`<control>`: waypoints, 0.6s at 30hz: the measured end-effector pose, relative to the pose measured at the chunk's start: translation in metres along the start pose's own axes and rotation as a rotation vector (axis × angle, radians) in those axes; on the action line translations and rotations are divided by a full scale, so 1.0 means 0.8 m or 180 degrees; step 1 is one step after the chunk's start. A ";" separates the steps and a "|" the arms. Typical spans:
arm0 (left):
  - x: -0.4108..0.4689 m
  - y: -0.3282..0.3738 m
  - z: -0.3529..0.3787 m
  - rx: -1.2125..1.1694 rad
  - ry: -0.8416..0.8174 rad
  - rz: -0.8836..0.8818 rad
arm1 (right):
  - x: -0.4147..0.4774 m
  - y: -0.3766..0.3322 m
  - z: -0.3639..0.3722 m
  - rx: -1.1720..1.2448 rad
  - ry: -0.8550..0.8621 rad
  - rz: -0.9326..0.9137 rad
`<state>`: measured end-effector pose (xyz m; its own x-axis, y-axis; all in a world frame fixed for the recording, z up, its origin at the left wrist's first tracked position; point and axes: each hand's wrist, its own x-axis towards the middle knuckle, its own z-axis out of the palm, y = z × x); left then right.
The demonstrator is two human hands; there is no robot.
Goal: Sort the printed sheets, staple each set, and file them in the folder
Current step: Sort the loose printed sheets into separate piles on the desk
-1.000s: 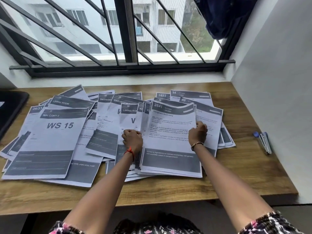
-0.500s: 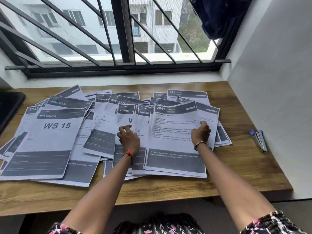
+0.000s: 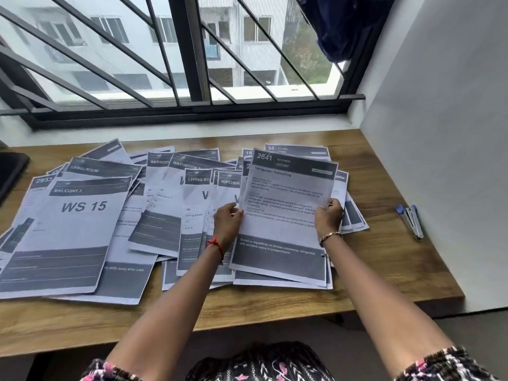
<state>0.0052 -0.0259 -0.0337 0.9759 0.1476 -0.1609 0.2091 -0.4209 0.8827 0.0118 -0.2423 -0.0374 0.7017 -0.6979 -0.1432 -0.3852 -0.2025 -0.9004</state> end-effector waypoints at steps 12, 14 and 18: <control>-0.004 -0.001 -0.006 -0.0841 0.0432 -0.0437 | -0.004 0.000 -0.013 0.0095 0.0045 0.0043; -0.004 -0.004 -0.007 -0.0844 0.0439 -0.0461 | -0.002 0.002 -0.014 0.0086 0.0123 0.0099; -0.007 -0.005 -0.008 -0.0762 0.0307 -0.0425 | -0.002 0.005 -0.020 0.0085 0.0089 0.0167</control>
<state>-0.0016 -0.0197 -0.0334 0.9279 0.2768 -0.2499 0.3033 -0.1704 0.9375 0.0000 -0.2531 -0.0341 0.6639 -0.7260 -0.1793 -0.4045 -0.1470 -0.9026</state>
